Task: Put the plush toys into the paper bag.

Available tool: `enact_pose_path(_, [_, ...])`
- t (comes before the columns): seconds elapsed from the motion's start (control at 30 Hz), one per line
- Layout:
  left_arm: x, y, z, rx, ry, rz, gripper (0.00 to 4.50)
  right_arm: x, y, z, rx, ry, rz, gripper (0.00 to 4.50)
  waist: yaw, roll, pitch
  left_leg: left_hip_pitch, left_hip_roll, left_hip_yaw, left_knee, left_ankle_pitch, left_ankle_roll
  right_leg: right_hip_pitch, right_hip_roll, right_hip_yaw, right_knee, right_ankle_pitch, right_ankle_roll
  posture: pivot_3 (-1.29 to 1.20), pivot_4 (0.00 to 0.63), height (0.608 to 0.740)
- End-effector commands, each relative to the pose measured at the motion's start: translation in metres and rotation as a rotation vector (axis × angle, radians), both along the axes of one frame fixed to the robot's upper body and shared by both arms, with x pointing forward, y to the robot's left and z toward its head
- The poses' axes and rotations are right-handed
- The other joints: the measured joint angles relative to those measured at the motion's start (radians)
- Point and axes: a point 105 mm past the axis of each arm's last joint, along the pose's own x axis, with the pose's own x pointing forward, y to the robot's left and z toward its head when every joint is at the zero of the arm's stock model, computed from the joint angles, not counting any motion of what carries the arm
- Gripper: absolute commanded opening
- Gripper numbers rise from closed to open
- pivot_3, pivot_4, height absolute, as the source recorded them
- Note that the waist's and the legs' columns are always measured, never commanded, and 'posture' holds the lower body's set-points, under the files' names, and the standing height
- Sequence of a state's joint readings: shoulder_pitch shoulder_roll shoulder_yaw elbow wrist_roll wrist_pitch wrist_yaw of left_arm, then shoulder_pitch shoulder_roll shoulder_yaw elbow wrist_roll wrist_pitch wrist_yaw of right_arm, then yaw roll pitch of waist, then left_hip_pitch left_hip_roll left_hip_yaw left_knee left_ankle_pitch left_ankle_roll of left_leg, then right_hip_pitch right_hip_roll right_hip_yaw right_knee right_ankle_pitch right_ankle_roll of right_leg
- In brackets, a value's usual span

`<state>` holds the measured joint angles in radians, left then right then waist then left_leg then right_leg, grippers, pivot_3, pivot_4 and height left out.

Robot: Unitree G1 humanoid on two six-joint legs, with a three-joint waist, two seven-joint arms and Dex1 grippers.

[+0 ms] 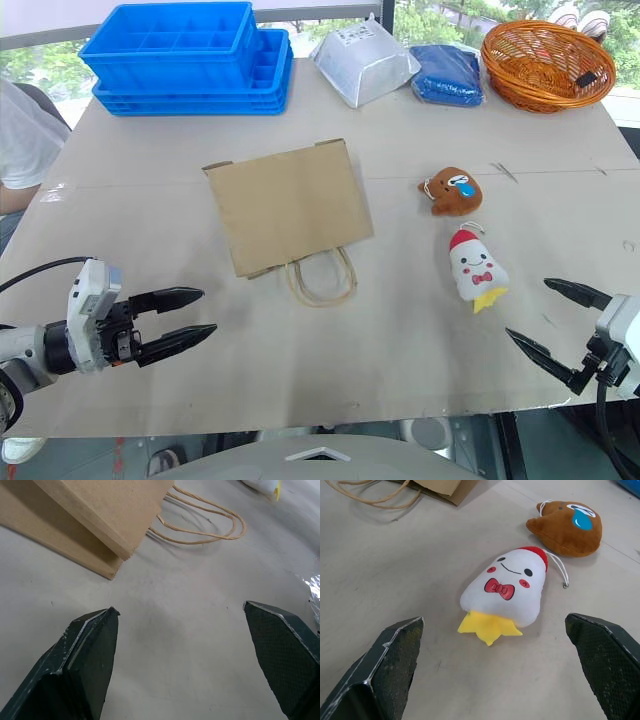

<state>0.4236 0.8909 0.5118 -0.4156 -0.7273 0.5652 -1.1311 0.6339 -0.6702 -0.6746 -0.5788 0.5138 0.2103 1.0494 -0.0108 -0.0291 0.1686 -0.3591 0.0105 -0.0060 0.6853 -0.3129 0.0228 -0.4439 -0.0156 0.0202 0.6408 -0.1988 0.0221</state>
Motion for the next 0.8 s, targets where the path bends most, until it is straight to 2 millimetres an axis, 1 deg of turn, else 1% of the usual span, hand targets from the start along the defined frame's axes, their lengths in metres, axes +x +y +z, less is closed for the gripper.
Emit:
enact_pose_path(0.03, [0.008,-0.010,0.015,0.019,-0.084,-0.041,4.37,0.008,0.017,0.014,0.004,-0.064,0.053,4.50,0.000,0.000,0.000,0.000,0.000,0.000,0.000,0.000,0.000,0.000,0.000,0.000,0.000,0.000,0.000,0.00,0.150,0.740])
enact_pose_path(0.1, [0.021,-0.036,0.031,0.009,-0.168,-0.121,4.37,0.017,0.038,0.025,0.050,-0.110,0.108,4.50,0.002,-0.001,0.000,0.000,0.000,0.000,0.000,0.000,0.000,0.000,0.000,0.000,0.000,0.000,0.000,0.00,0.150,0.740])
enact_pose_path(0.17, [0.025,-0.064,0.044,0.023,-0.226,-0.235,4.37,0.020,0.054,0.038,0.082,-0.142,0.176,4.50,0.002,0.000,0.000,-0.001,0.000,-0.001,0.003,0.000,0.000,0.000,0.000,-0.001,0.001,0.000,0.000,0.00,0.150,0.740])
enact_pose_path(0.2, [0.024,-0.075,0.046,0.053,-0.239,-0.302,4.37,0.020,0.061,0.043,0.096,-0.148,0.208,4.50,0.004,0.001,0.000,-0.001,0.000,0.000,0.003,0.000,0.000,0.001,0.000,0.000,0.001,0.001,0.000,0.00,0.150,0.740])
enact_pose_path(0.23, [0.025,-0.080,0.047,0.102,-0.263,-0.351,4.37,0.020,0.066,0.047,0.105,-0.146,0.238,4.50,0.003,0.000,0.000,0.000,-0.001,0.000,0.003,0.000,0.000,0.003,0.000,0.000,0.001,0.001,0.001,0.00,0.150,0.740])
enact_pose_path(0.27, [0.028,-0.084,0.047,0.138,-0.274,-0.370,4.37,0.019,0.071,0.049,0.108,-0.139,0.268,4.50,0.003,0.000,0.000,0.002,-0.002,0.000,0.002,0.000,0.000,0.004,0.000,0.000,0.001,0.001,0.001,0.00,0.150,0.740])
enact_pose_path(0.3, [0.030,-0.086,0.044,0.164,-0.242,-0.395,4.37,0.018,0.076,0.049,0.108,-0.131,0.296,4.50,0.003,0.001,0.000,0.002,-0.002,0.000,0.002,0.000,0.000,0.004,0.000,0.000,0.000,0.002,0.003,0.00,0.150,0.740])
enact_pose_path(0.37, [0.032,-0.092,0.040,0.246,-0.291,-0.506,4.37,0.016,0.083,0.047,0.104,-0.118,0.336,4.50,0.001,0.000,0.000,0.002,-0.003,-0.001,0.001,-0.001,0.001,0.004,0.001,-0.001,0.000,0.004,0.003,0.00,0.150,0.740])
enact_pose_path(0.43, [0.046,-0.095,0.037,0.320,-0.364,-0.543,4.37,0.014,0.090,0.045,0.104,-0.112,0.365,4.50,0.002,0.001,0.000,0.001,-0.004,-0.001,0.000,-0.001,0.002,0.004,0.001,-0.002,-0.001,0.003,0.003,0.00,0.150,0.740])
enact_pose_path(0.47, [0.050,-0.097,0.034,0.372,-0.413,-0.595,4.37,0.014,0.093,0.045,0.111,-0.122,0.367,4.50,0.003,0.001,0.000,0.001,-0.004,-0.001,0.000,-0.001,0.002,0.003,0.001,-0.002,-0.001,0.003,0.003,0.00,0.150,0.740])
enact_pose_path(0.53, [0.056,-0.102,0.029,0.438,-0.496,-0.676,4.37,0.013,0.096,0.044,0.131,-0.127,0.362,4.50,0.005,0.001,0.000,0.000,-0.004,0.000,0.000,-0.001,0.002,0.004,0.001,-0.003,-0.002,0.003,0.003,0.00,0.150,0.740])
enact_pose_path(0.63, [0.061,-0.105,0.020,0.478,-0.557,-0.757,4.37,0.011,0.093,0.039,0.129,-0.122,0.348,4.50,0.006,0.001,0.000,0.000,-0.004,0.001,0.000,-0.001,0.002,0.004,0.000,-0.002,-0.002,0.004,0.003,0.00,0.150,0.740])
enact_pose_path(0.7, [0.063,-0.105,0.013,0.493,-0.571,-0.808,3.82,0.008,0.092,0.035,0.125,-0.120,0.338,4.50,0.007,0.001,0.000,-0.001,-0.004,0.001,0.000,-0.001,0.002,0.004,0.000,-0.002,-0.002,0.004,0.003,0.00,0.150,0.740])
enact_pose_path(0.73, [0.062,-0.107,0.011,0.480,-0.569,-0.830,3.57,0.006,0.091,0.033,0.126,-0.117,0.334,4.50,0.007,0.001,0.000,-0.001,-0.004,0.001,0.001,-0.001,0.002,0.004,0.000,-0.002,-0.002,0.004,0.003,0.00,0.150,0.740])
enact_pose_path(0.77, [0.058,-0.107,0.008,0.472,-0.561,-0.869,3.23,0.004,0.091,0.031,0.128,-0.114,0.332,4.50,0.007,0.001,0.000,-0.001,-0.004,0.001,0.001,-0.001,0.002,0.004,0.000,-0.002,-0.002,0.004,0.003,0.00,0.150,0.740])
enact_pose_path(0.8, [0.056,-0.107,0.007,0.462,-0.557,-0.890,3.23,0.002,0.090,0.030,0.130,-0.110,0.331,4.50,0.007,0.001,0.000,-0.001,-0.004,0.001,0.001,-0.001,0.002,0.004,0.000,-0.002,-0.002,0.004,0.003,0.00,0.150,0.740])
